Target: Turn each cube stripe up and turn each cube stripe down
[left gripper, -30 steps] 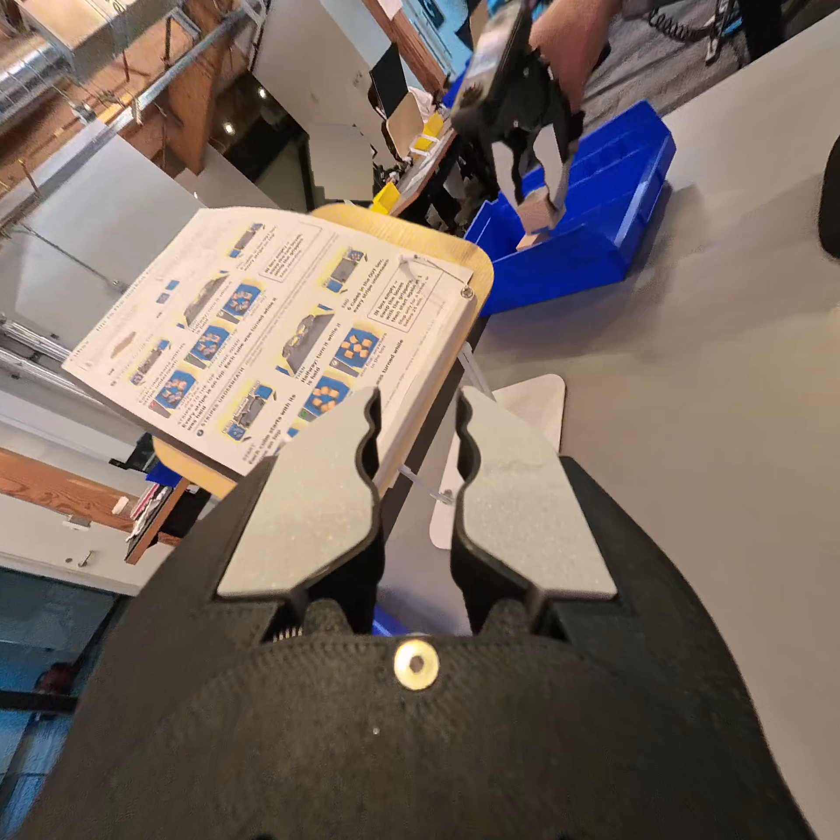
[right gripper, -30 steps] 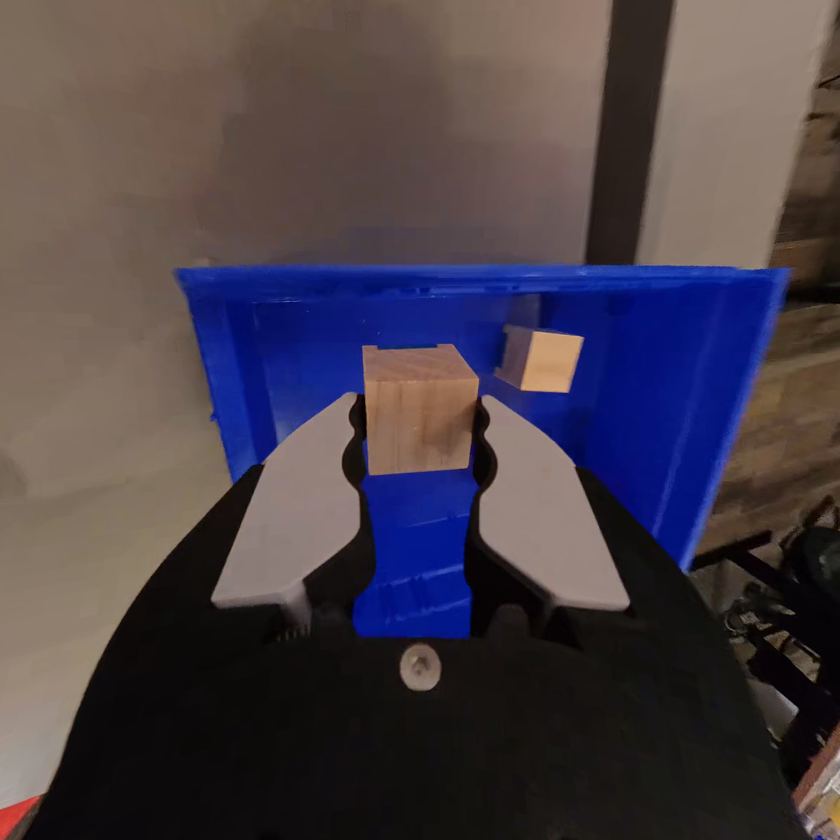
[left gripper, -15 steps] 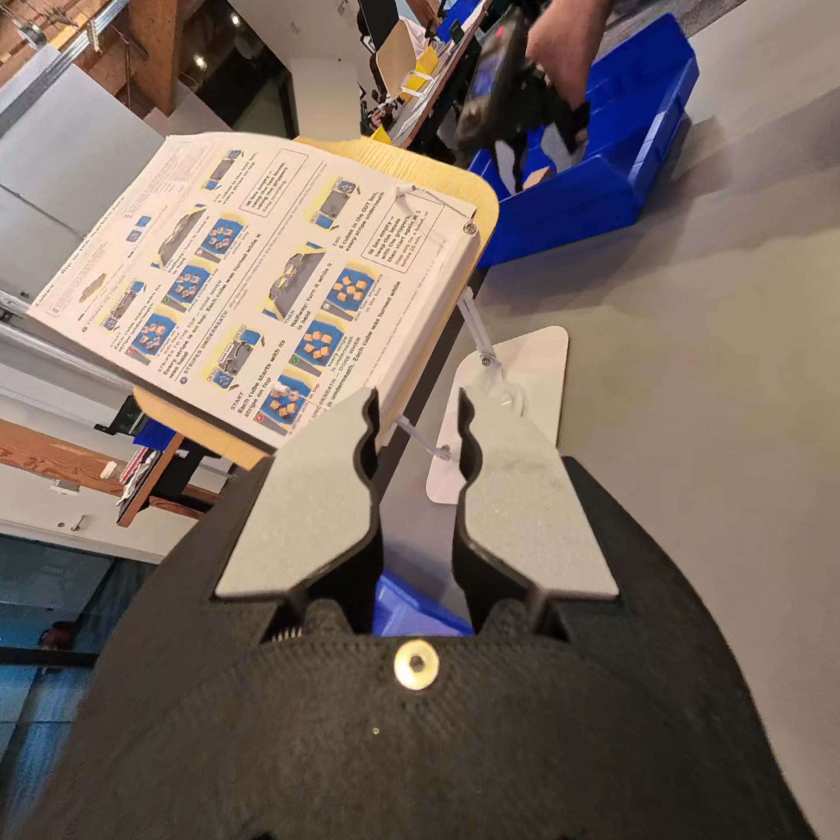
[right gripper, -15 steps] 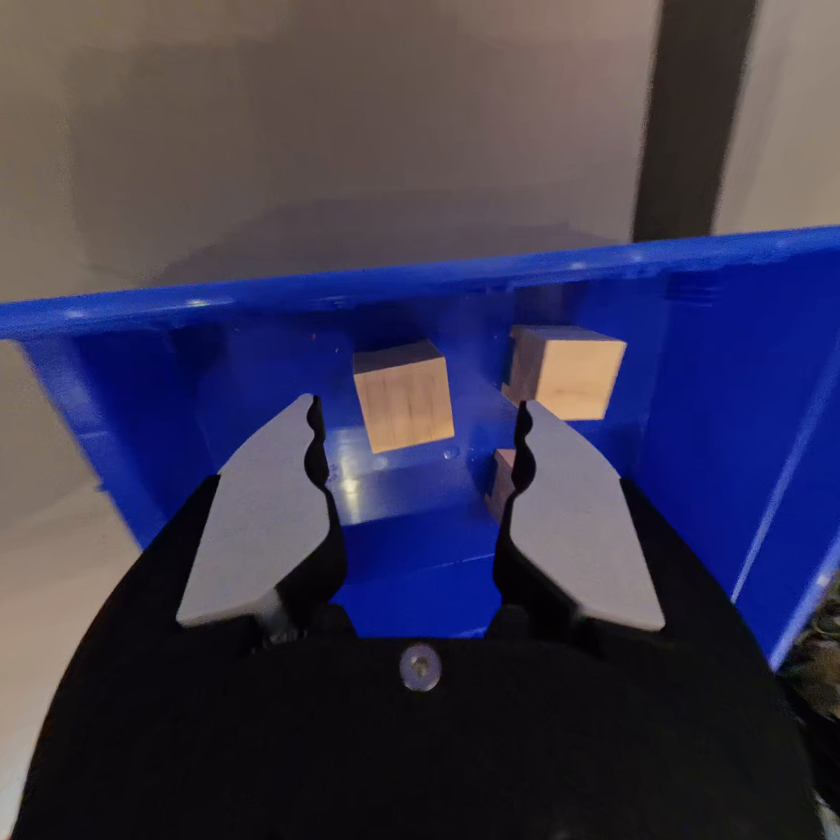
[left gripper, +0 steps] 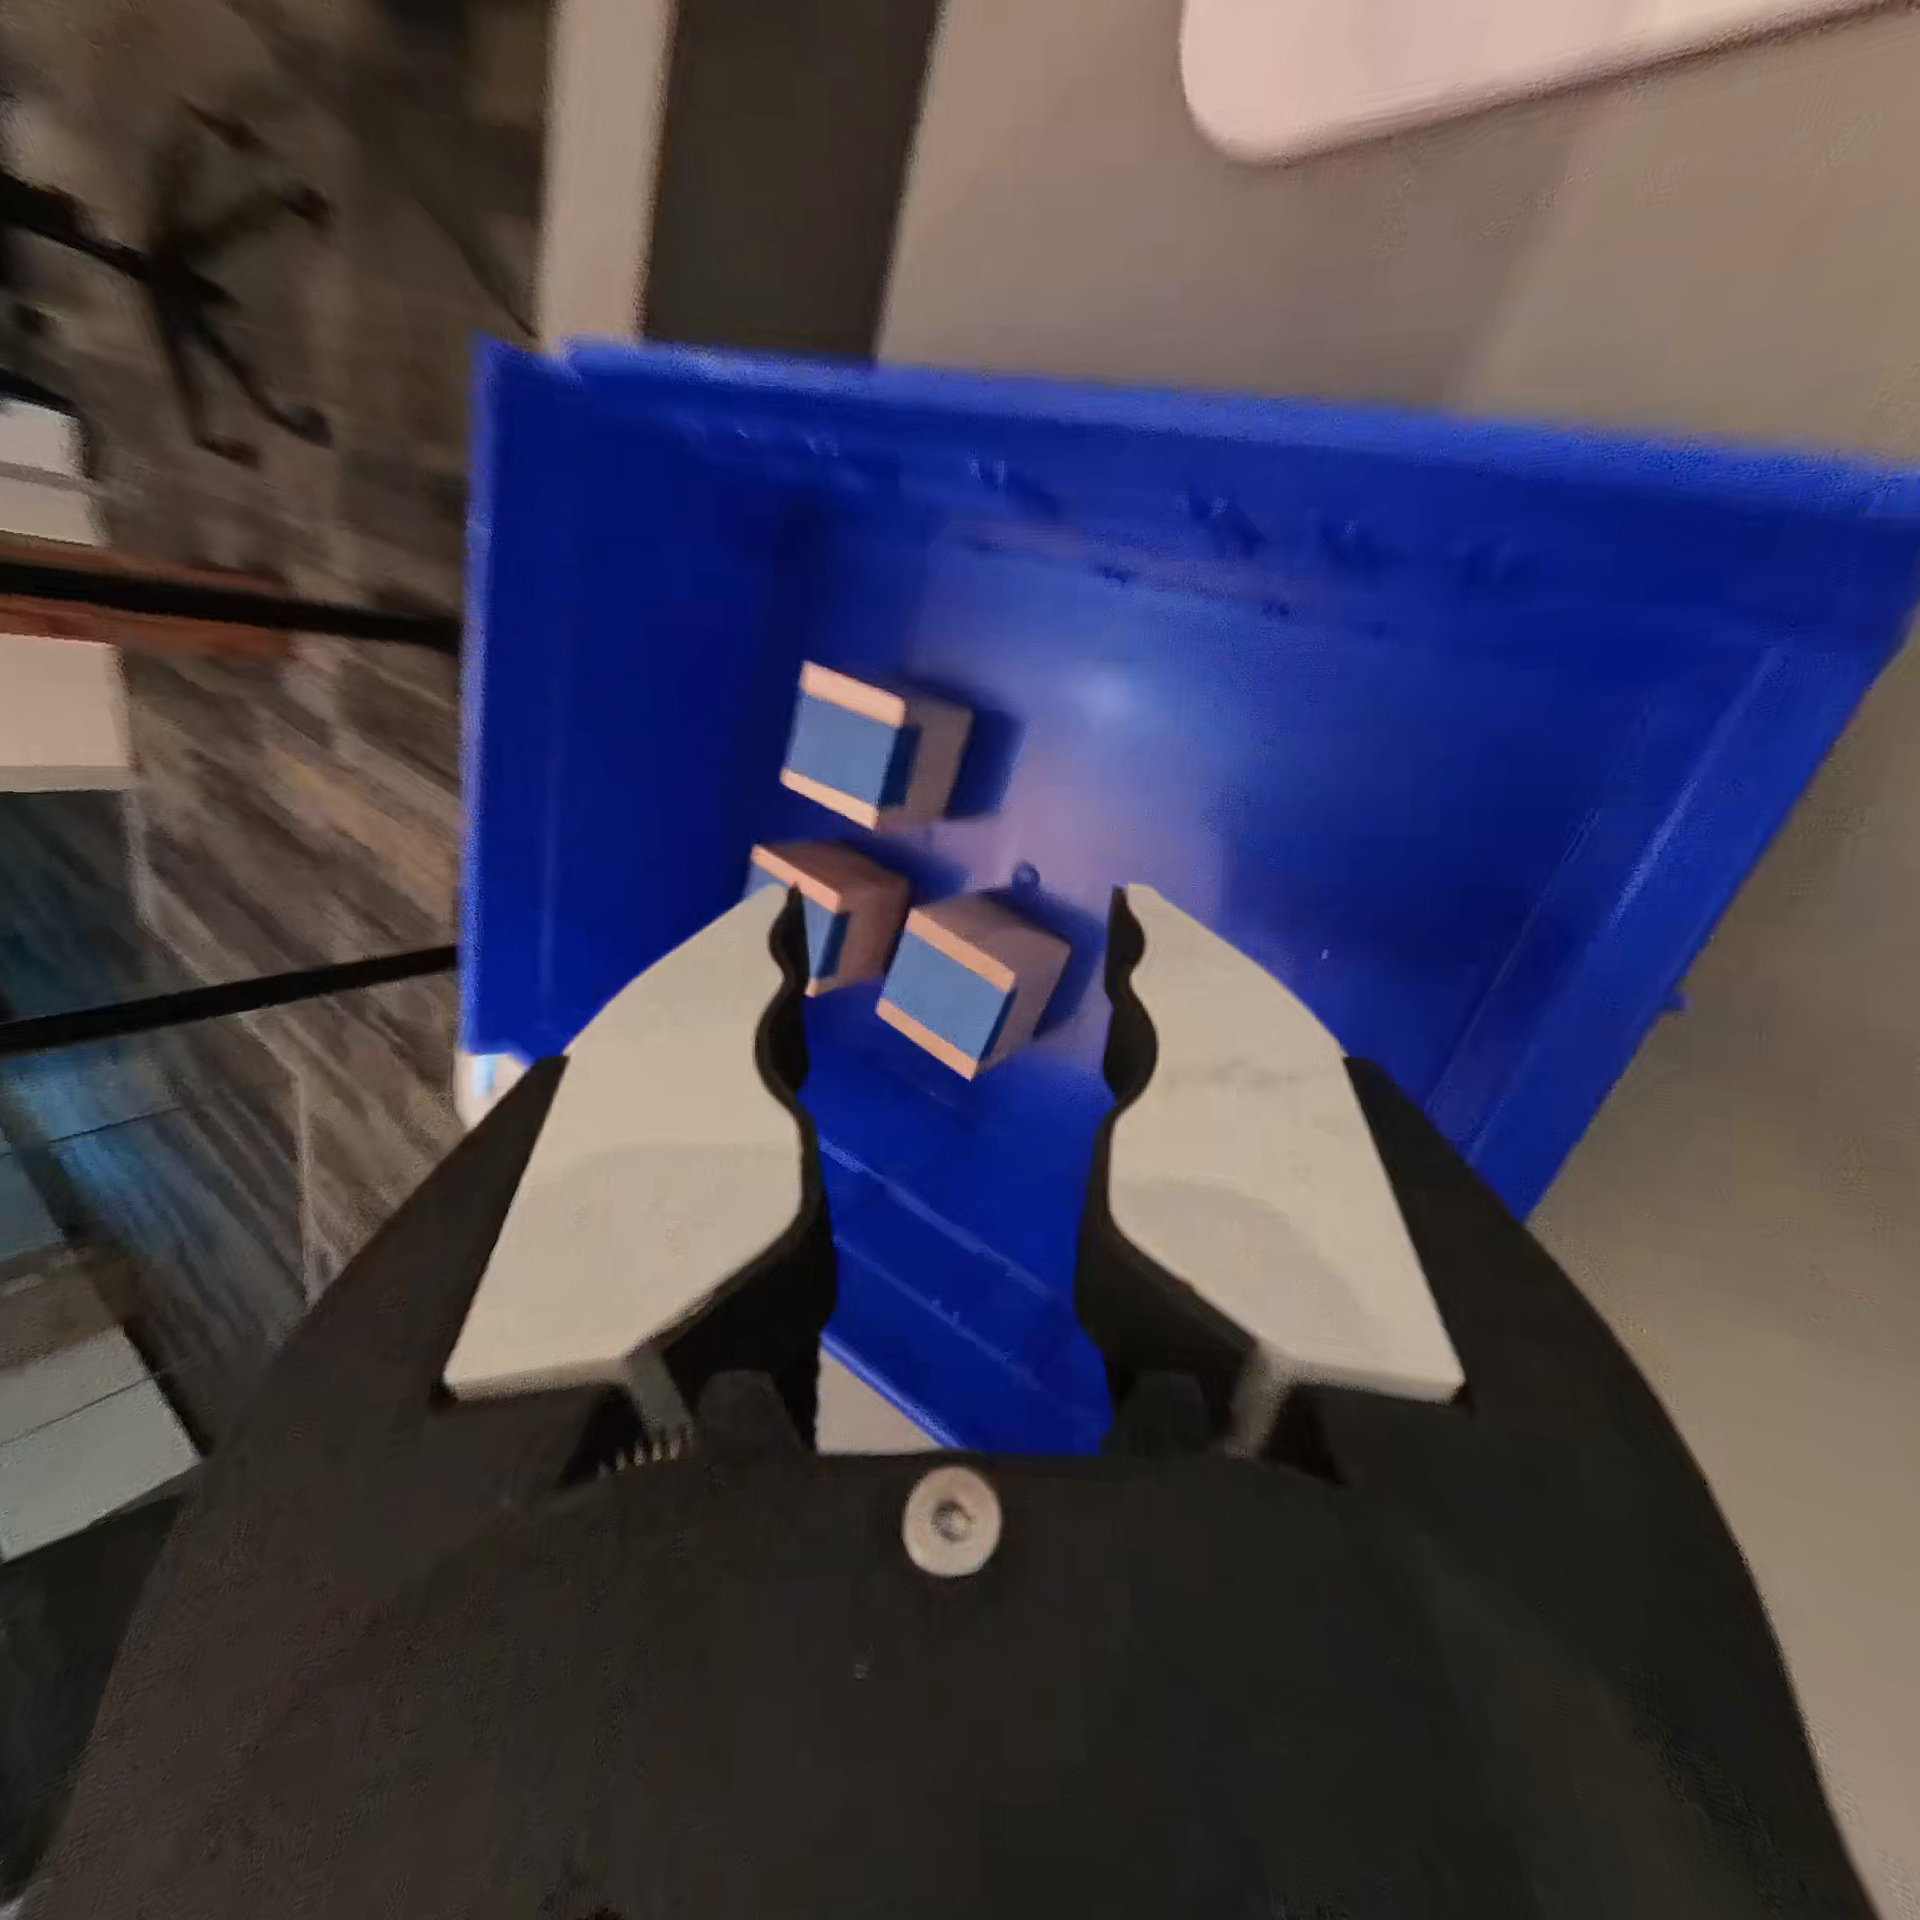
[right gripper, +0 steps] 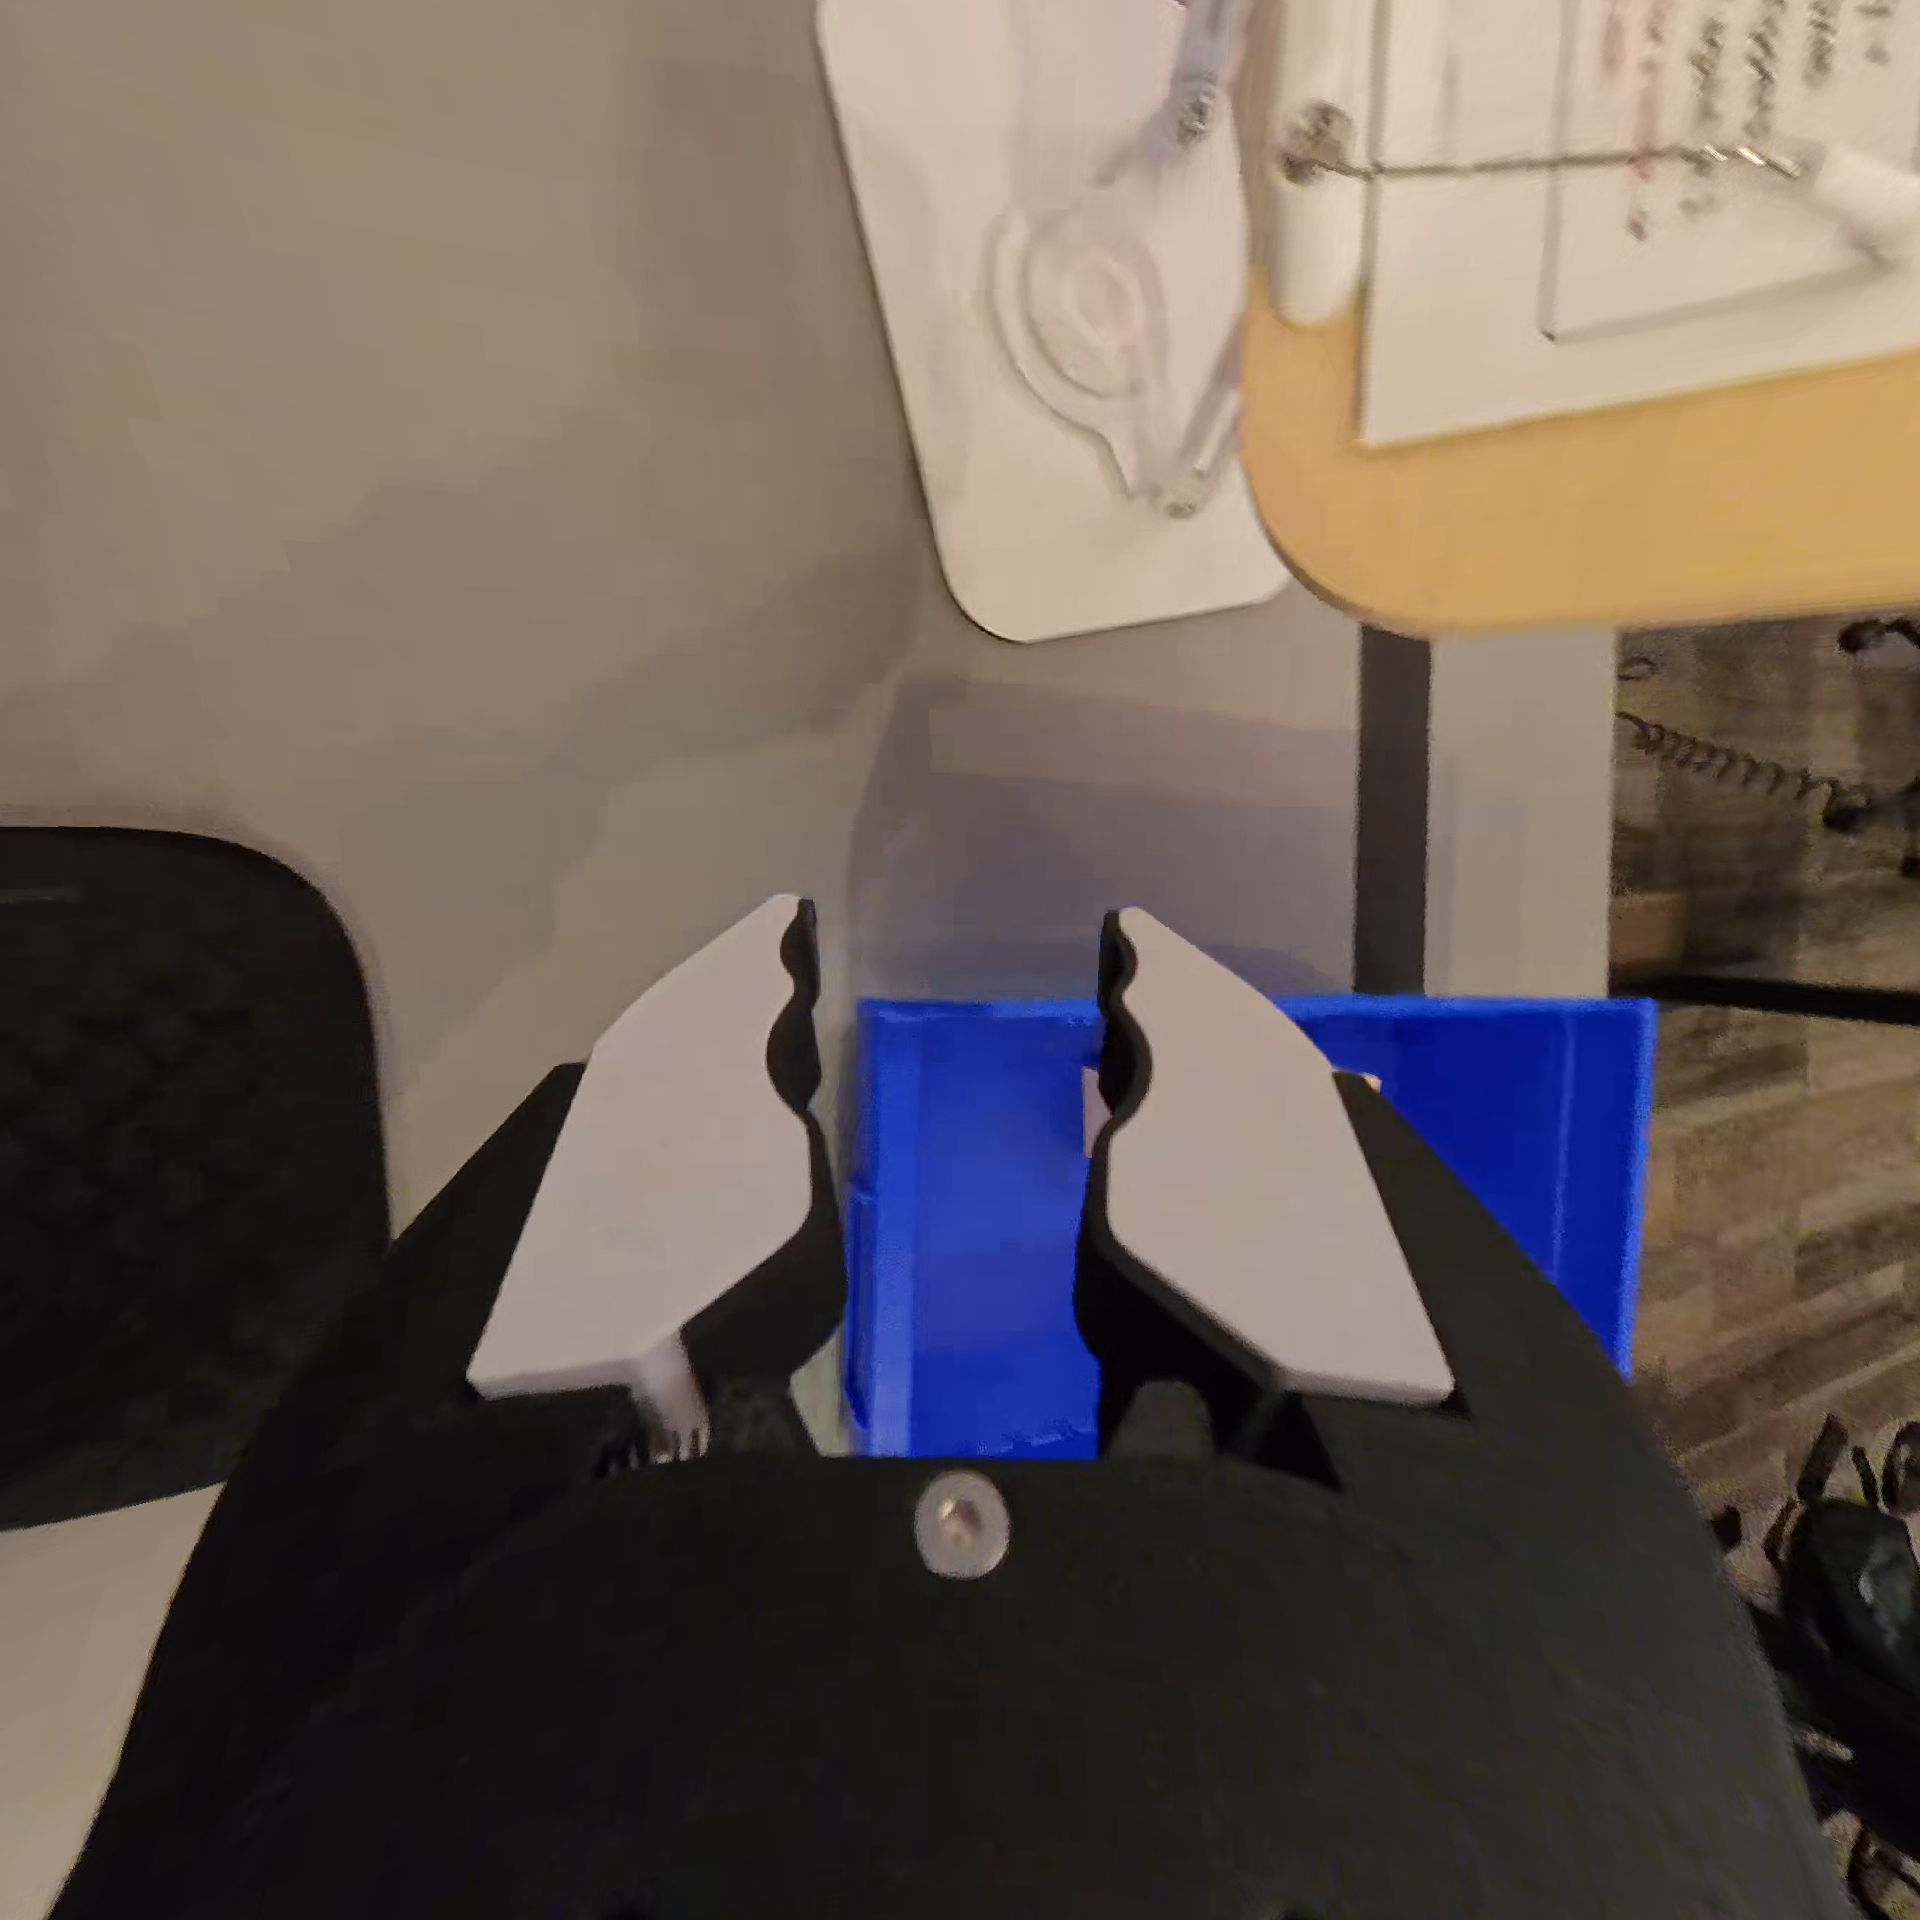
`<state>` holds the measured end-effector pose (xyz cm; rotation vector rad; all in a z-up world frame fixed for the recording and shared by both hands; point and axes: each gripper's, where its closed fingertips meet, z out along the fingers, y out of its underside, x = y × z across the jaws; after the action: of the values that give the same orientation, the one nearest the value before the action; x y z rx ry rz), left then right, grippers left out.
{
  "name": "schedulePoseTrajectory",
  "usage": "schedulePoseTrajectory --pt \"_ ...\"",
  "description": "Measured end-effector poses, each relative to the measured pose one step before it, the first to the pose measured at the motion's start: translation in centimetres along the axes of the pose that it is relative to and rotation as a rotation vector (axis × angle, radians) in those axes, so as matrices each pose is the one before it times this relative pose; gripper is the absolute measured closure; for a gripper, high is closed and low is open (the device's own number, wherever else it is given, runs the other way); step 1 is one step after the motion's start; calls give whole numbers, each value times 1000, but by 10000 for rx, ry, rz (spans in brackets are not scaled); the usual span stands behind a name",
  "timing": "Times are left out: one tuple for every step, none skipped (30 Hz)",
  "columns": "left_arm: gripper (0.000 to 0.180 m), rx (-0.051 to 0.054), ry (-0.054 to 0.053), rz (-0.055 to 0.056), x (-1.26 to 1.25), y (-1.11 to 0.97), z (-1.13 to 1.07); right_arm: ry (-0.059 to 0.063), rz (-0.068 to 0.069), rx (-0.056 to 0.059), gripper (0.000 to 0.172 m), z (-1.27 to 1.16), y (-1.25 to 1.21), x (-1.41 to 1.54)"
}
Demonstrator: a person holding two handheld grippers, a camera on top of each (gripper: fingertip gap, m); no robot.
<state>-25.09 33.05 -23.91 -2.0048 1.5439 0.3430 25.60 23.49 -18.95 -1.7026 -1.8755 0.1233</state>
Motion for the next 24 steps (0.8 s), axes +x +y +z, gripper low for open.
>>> schedulePoseTrajectory --pt "125 -376 516 215 19 946 1093 -181 -75 38 119 260 -445 -778" --pt "125 -427 341 372 -56 1009 1052 -144 -90 18 119 288 -359 -648" --pt "124 -579 413 286 128 1195 1023 -137 -87 -1 120 298 -283 -554" --pt "121 -488 346 162 36 961 929 -125 -45 8 120 288 -246 -428" --pt "120 -245 212 173 -71 510 794 -107 -25 31 120 258 -277 -326" --pt "120 -323 100 193 -177 551 708 -101 -50 40 120 249 -274 -265" --pt "119 -354 115 144 -138 502 669 -78 -64 33 121 227 -263 -206" --pt "118 -174 143 84 -76 176 610 -39 -57 29 121 191 -260 -94" --pt "118 -189 51 116 -153 154 586 -31 -52 27 121 167 -255 -50" --pt "119 -295 70 126 -85 325 593 -28 -48 22 121 133 -219 -26" --pt "119 -179 153 45 75 91 552 -9 -49 20 121 119 -188 7" --pt "120 -121 50 86 28 -25 478 -3 -37 39 122 83 -183 12" --pt "125 -169 89 89 169 37 451 -25 -14 70 122 63 -213 -36" --pt "130 -101 -58 1 8 -70 368 -22 -2 94 122 29 -263 -46" --pt "130 -25 -44 -88 8 -78 70 -32 -6 130 122 -8 -357 -104" --pt "131 114 72 -256 87 -56 -224 -48 -1 184 122 -42 -501 -146" --pt "131 396 -50 -350 9 -354 -489 -37 54 261 122 -77 -697 -138" --pt "131 358 -414 -332 -346 -183 -807 -59 143 367 122 -108 -958 -157" --pt "131 471 -429 -326 -208 -350 -1237 -80 202 510 122 -96 -1229 -177" --pt "132 1018 -420 -437 -57 -1231 -1788 -69 289 656 123 -24 -1488 -122" --pt "132 1192 -555 -450 -88 -1766 -2196 -134 440 801 123 101 -1692 -128" --pt "132 1102 -585 -270 98 -2084 -2323 -361 540 922 119 271 -1848 -380" --pt "132 1158 -621 -17 328 -2652 -2386 -460 535 954 116 452 -1859 -519" --pt "132 1120 -713 55 336 -3035 -2283 -278 558 897 117 629 -1690 -189"
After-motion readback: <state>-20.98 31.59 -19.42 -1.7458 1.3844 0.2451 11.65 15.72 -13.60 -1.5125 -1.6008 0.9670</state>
